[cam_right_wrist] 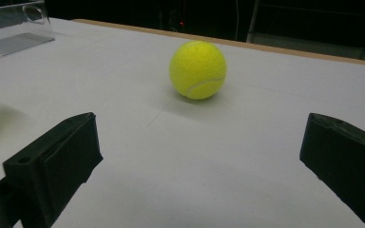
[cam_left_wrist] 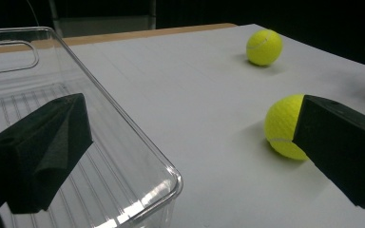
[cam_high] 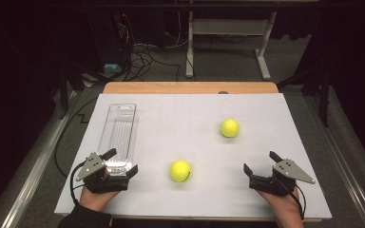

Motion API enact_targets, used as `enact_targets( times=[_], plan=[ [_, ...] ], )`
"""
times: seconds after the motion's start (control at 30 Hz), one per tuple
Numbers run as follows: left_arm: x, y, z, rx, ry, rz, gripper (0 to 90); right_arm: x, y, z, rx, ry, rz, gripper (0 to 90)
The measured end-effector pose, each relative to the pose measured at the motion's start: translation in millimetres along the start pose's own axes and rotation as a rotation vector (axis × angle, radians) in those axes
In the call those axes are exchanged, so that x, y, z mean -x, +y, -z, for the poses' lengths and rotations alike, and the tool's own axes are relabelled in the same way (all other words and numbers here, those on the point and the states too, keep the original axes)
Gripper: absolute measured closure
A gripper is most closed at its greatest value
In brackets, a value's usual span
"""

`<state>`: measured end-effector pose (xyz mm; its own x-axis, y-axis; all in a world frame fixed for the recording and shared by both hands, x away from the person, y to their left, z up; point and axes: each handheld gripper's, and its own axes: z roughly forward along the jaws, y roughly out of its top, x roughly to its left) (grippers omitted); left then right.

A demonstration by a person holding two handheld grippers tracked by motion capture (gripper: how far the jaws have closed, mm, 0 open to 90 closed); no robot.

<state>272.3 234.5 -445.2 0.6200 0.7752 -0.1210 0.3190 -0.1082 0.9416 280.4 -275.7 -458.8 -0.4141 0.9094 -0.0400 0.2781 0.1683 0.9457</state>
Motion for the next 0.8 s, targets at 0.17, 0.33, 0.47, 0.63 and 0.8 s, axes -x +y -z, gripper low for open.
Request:
enact_targets(
  times=[0.17,0.33,0.47,0.63,0.8],
  plan=[
    [2.7,1.3,0.5,0.01,-0.011,-0.002,0.0,0.1,0.5,1.1,0.01,0.003,0.002,0.0],
    [4.7,2.4,1.0,0.018,-0.013,-0.006,0.0,-0.2,0.9,1.5,0.013,0.008,0.0,0.0],
    [5.4,3.1,1.5,0.02,-0.015,-0.004,0.0,-1.4,0.5,1.9,0.014,0.016,0.002,0.0],
    [7.5,4.2,0.3,0.019,-0.026,-0.003,0.2,-1.9,0.1,2.0,0.012,0.023,0.005,0.0],
    [13.6,5.7,-2.8,0.005,-0.046,-0.018,0.2,-1.3,-1.0,2.0,0.006,0.027,0.0,0.0]
  ],
)
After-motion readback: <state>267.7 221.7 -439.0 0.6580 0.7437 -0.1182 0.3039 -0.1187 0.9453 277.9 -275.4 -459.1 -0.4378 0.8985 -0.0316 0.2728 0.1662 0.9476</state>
